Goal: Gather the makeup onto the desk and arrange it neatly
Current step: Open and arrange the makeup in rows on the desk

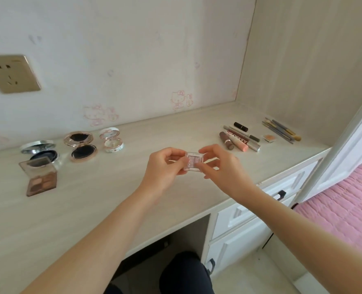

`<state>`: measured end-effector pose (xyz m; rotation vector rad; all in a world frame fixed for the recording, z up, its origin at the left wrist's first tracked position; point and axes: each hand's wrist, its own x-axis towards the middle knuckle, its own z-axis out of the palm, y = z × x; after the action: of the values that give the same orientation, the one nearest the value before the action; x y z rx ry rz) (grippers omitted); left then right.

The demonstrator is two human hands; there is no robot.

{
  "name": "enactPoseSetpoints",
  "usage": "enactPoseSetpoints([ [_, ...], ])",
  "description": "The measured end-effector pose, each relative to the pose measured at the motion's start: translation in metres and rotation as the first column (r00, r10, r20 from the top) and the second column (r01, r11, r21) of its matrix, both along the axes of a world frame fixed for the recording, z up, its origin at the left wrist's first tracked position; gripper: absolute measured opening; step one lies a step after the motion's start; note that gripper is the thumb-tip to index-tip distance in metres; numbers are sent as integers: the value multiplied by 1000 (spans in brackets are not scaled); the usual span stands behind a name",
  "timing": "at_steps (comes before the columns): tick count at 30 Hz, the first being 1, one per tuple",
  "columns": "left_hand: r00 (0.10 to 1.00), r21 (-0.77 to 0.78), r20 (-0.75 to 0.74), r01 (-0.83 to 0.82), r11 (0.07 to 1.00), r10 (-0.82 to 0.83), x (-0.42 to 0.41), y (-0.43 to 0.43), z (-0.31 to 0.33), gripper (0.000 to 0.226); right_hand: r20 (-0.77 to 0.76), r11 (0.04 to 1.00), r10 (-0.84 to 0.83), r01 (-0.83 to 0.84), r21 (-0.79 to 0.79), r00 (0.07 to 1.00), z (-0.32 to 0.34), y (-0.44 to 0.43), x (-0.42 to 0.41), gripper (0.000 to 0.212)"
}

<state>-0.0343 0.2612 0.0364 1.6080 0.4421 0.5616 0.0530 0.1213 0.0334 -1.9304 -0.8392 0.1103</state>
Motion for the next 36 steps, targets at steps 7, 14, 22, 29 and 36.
enactPoseSetpoints([
  [7,996,-46,-41,-84,995,82,-57,24,-10,8,159,984,145,-126,-123,977,-14,26,-46,49],
  [14,989,-114,-63,-140,984,134,-97,42,-19,8,390,957,254,-172,-234,885,-18,53,-75,54],
  [22,997,-330,-7,-76,941,77,-122,59,-20,16,407,955,281,-212,-207,869,-14,76,-92,44],
  [29,988,-632,116,153,760,-102,-132,67,-15,34,391,958,284,-239,-162,875,-9,87,-99,42],
  [36,984,-670,158,164,724,-76,-132,71,-15,34,558,951,309,-238,-198,770,-8,90,-99,44],
])
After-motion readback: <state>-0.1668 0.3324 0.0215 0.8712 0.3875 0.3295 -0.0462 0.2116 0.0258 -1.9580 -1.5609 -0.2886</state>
